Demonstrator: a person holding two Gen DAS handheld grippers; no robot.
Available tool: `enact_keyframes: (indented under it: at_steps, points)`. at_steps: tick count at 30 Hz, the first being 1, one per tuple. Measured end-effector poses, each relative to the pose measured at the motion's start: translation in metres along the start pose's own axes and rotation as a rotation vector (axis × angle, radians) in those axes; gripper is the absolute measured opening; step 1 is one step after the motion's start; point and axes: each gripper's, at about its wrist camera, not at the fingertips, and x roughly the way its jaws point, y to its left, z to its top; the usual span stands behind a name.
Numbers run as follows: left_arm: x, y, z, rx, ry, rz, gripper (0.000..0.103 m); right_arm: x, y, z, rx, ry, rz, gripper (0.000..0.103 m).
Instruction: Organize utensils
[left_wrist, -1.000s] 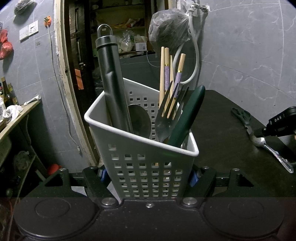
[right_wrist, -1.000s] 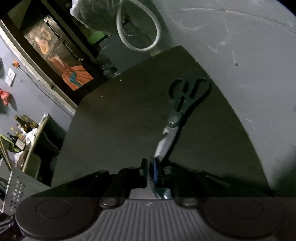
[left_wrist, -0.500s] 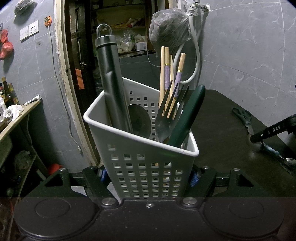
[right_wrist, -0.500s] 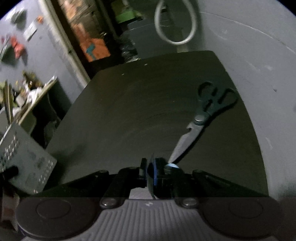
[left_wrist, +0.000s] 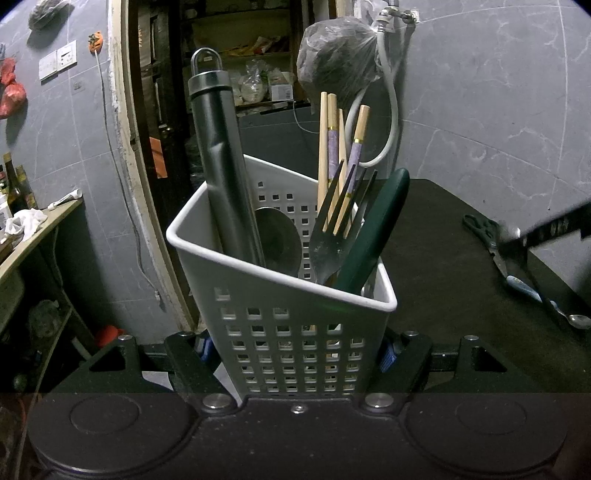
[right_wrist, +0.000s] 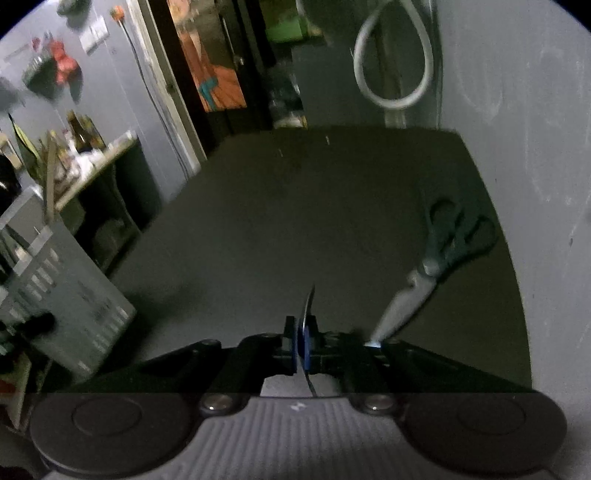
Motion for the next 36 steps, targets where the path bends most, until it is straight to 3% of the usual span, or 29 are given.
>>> enact_keyframes:
  at_steps: [8,15,20,22,26,36]
  points:
    - [0.0,0.0,0.0,0.0,0.0,0.0,0.077,-0.055,0.031,0.039,-0.001,-0.233,0.13,0.004]
    - [0.0,0.0,0.0,0.001,-0.001,0.001,0.077,-0.108,0.079,0.092,-0.076,-0.484,0.386,0.004]
    - [0.0,-0.002,0.001,0.002,-0.001,0.002,0.077,-0.118,0.112,0.124,-0.134,-0.555,0.542,0.0]
    - [0.0,-0.002,0.001,0.002,-0.003,0.003,0.077,-0.114,0.12,0.13,-0.16,-0.558,0.555,0.0]
    - [0.0,-0.001,0.0,-0.004,-0.005,0.001,0.077,-0.099,0.12,0.135,-0.162,-0.537,0.491,0.001]
    - [0.0,0.001,0.0,0.006,-0.007,-0.008,0.077,-0.065,0.087,0.101,-0.078,-0.398,0.33,0.003]
